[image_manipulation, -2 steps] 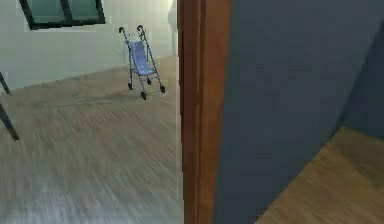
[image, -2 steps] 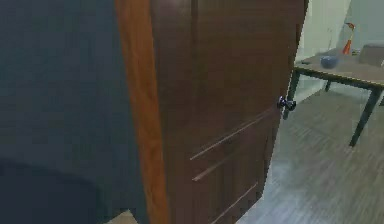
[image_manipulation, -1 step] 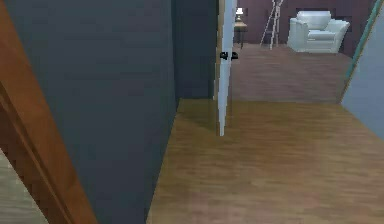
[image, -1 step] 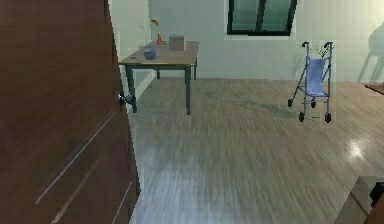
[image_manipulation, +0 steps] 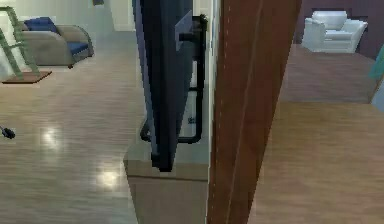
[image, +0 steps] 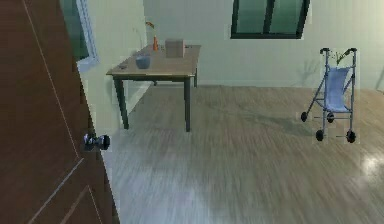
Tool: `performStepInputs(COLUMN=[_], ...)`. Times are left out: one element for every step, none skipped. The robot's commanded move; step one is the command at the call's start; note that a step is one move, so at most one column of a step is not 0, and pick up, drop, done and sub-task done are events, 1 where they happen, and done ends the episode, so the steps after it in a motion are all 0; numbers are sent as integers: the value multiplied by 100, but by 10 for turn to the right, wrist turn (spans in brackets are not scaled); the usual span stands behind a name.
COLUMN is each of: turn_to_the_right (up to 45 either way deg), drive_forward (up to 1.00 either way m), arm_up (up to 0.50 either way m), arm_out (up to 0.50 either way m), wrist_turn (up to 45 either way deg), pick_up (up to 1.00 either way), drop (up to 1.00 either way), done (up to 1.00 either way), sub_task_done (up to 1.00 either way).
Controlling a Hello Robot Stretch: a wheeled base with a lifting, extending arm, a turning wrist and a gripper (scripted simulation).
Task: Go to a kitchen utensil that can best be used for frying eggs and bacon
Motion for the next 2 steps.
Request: performStepInputs(turn_to_the_right=[240, 0], drive_forward=[0, 85], arm_up=[0, 0], arm_out=[0, 0], wrist_turn=[0, 0], pick_up=[0, 0], drop=[0, 0], done=[0, 0], sub_task_done=[0, 0])
